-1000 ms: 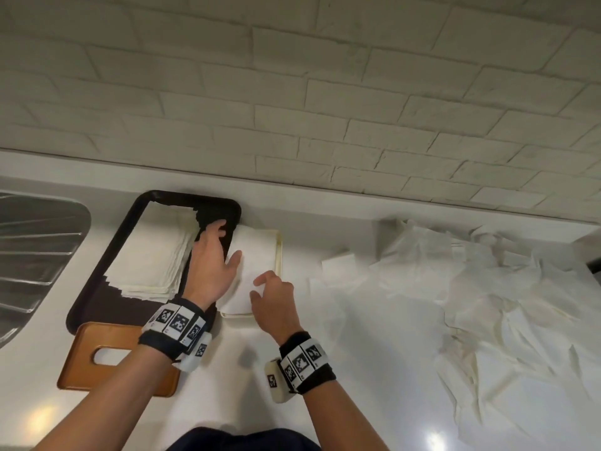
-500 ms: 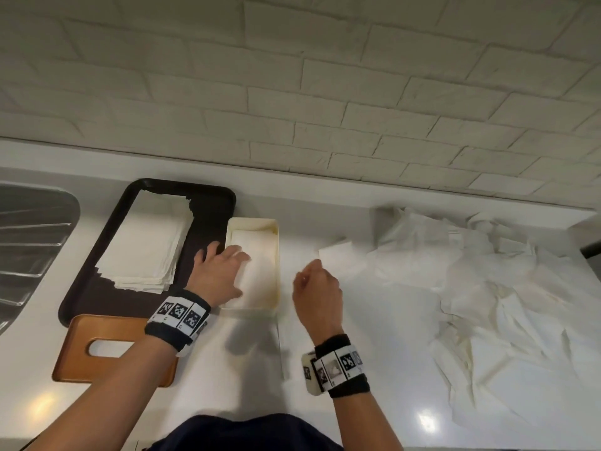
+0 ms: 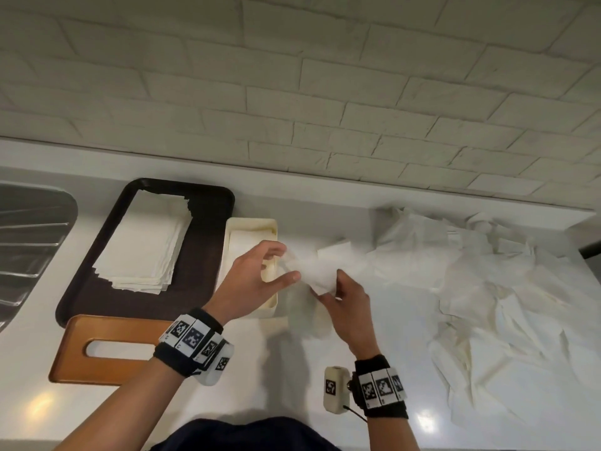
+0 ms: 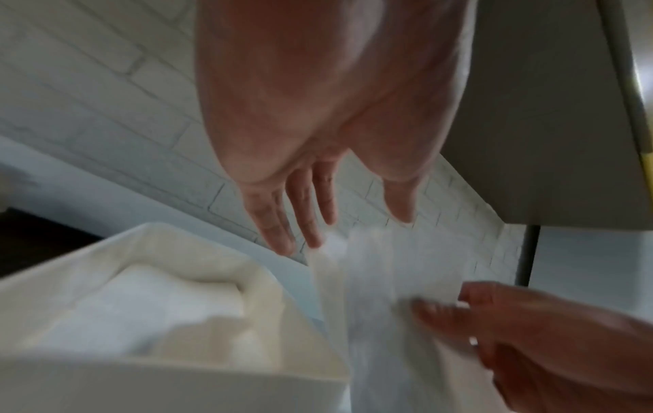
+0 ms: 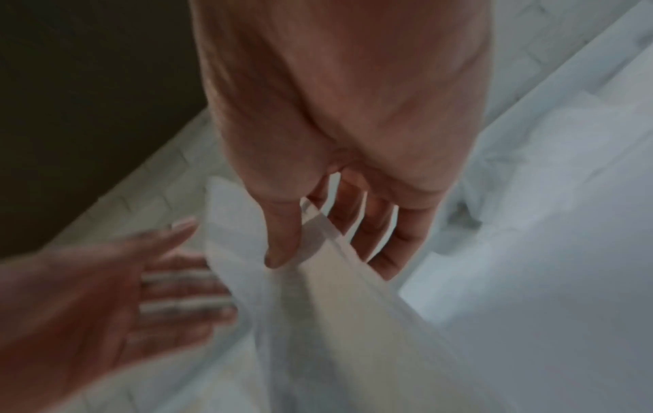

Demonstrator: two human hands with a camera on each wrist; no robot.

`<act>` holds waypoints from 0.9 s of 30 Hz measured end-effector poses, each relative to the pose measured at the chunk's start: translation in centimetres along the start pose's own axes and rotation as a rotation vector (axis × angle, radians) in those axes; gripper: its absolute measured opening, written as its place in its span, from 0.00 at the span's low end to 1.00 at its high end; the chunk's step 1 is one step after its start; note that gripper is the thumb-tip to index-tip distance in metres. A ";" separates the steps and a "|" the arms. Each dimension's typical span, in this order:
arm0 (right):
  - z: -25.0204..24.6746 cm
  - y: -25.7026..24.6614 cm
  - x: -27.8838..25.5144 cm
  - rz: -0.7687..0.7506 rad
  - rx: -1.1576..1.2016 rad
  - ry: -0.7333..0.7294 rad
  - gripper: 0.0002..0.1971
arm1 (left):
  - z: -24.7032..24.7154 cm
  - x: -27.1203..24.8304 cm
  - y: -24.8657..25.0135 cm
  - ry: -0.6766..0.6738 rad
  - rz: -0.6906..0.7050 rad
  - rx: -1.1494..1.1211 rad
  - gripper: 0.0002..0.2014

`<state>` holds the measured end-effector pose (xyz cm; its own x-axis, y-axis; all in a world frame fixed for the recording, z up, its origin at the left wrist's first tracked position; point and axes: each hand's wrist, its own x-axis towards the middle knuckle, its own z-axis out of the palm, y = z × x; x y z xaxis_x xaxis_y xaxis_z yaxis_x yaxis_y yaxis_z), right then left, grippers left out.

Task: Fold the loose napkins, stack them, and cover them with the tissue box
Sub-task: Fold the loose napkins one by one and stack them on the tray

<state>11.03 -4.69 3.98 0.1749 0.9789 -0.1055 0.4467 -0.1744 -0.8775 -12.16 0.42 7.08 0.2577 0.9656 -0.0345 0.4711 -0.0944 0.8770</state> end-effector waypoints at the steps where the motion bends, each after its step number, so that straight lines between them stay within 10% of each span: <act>1: -0.8 -1.2 0.0 -0.034 0.046 0.001 0.09 | 0.1 -0.2 0.3 -0.033 -0.030 -0.086 0.39; 8: -3.0 -7.8 -0.4 -0.094 0.592 -0.142 0.15 | -1.0 0.1 2.0 -0.103 -0.043 -0.584 0.56; 14: -0.7 -9.4 0.1 0.002 0.746 -0.130 0.13 | -2.6 -0.1 3.1 -0.020 -0.198 -0.836 0.33; 21: 5.6 -9.6 3.6 0.069 0.469 0.129 0.11 | -7.4 0.9 1.7 0.463 -0.195 -0.338 0.16; 27: 11.2 -10.6 5.6 0.070 -0.075 -0.077 0.31 | -13.3 0.9 0.1 0.569 -0.241 0.079 0.23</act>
<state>-2.56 3.83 7.42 0.1412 0.9687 -0.2039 0.5006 -0.2476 -0.8295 -23.10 4.53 13.47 -0.3433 0.9377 0.0533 0.5271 0.1454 0.8373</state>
